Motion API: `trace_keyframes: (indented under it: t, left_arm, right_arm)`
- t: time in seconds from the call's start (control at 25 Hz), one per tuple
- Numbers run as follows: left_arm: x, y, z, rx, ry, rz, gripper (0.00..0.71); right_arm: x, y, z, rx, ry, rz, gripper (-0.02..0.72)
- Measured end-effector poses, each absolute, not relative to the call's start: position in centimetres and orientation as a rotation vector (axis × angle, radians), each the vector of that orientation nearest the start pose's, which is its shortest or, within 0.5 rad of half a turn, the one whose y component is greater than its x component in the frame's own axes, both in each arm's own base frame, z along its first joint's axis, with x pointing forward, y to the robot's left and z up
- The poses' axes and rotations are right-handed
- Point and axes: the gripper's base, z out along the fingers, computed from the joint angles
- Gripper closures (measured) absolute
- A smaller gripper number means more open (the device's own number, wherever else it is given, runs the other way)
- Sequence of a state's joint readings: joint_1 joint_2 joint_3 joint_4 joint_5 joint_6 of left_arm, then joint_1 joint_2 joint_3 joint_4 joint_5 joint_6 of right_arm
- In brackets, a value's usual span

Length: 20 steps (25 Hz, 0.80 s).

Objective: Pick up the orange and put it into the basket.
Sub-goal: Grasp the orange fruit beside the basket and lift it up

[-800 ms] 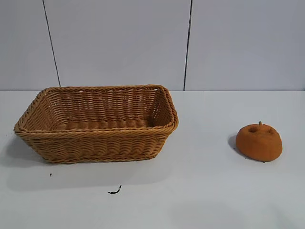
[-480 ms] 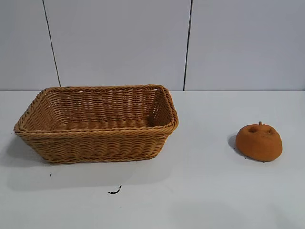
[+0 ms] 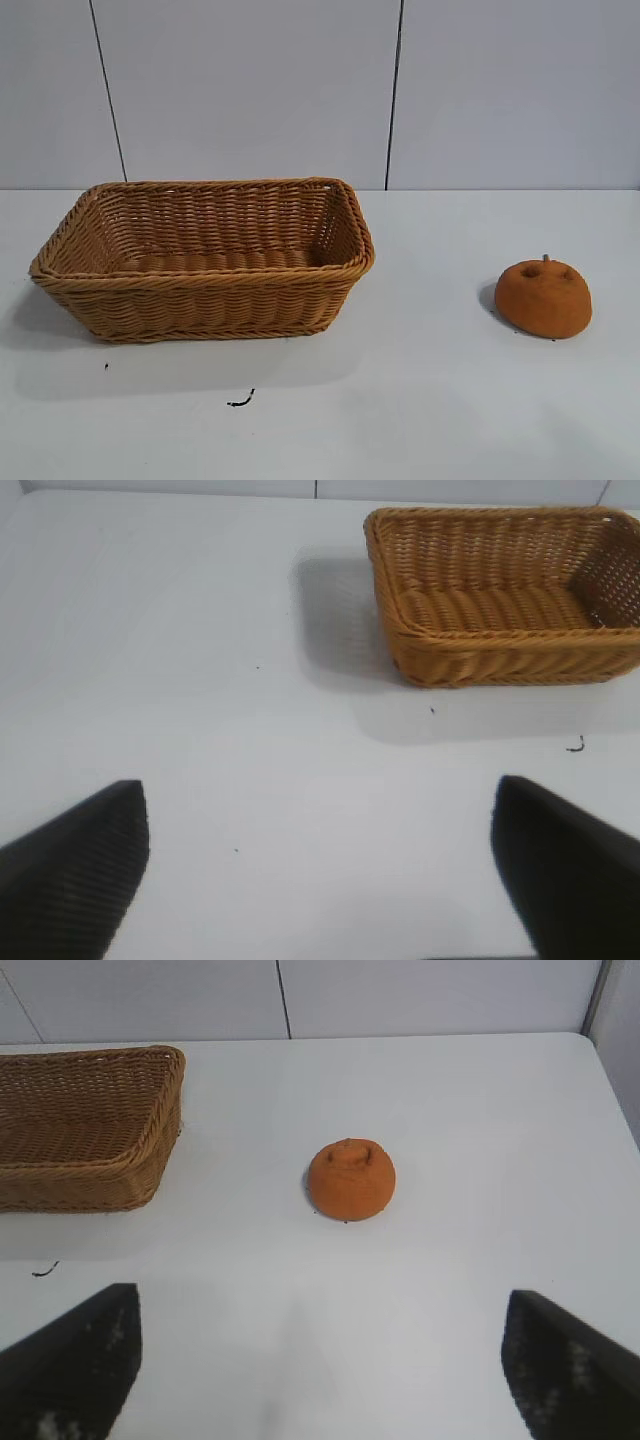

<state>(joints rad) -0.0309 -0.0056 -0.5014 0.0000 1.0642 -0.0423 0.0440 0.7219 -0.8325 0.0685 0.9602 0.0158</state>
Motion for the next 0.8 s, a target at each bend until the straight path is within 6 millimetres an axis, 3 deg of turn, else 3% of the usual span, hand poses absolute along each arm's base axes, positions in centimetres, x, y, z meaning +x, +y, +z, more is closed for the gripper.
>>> trace_keyframes:
  t: [0.16,0.4,0.6,0.8]
  left_arm:
    - [-0.6,0.0,27.7,-0.012,2.041,-0.046,0.044]
    - [-0.6,0.0,27.7,-0.012,2.040,-0.046,0.044]
    - [-0.6,0.0,27.7,-0.012,2.040,-0.046,0.044]
    - [-0.6,0.0,27.7,-0.012,2.040,-0.046,0.044]
  right_arm:
    - [18.9,1.4,34.7,-0.006,2.486,0.126,0.031]
    - [28.8,1.9,31.5,-0.003,2.690,0.125,0.031]
    - [35.3,2.2,26.5,0.000,2.865,0.123,0.031]
    - [38.8,2.4,20.6,0.004,3.015,0.120,0.031]
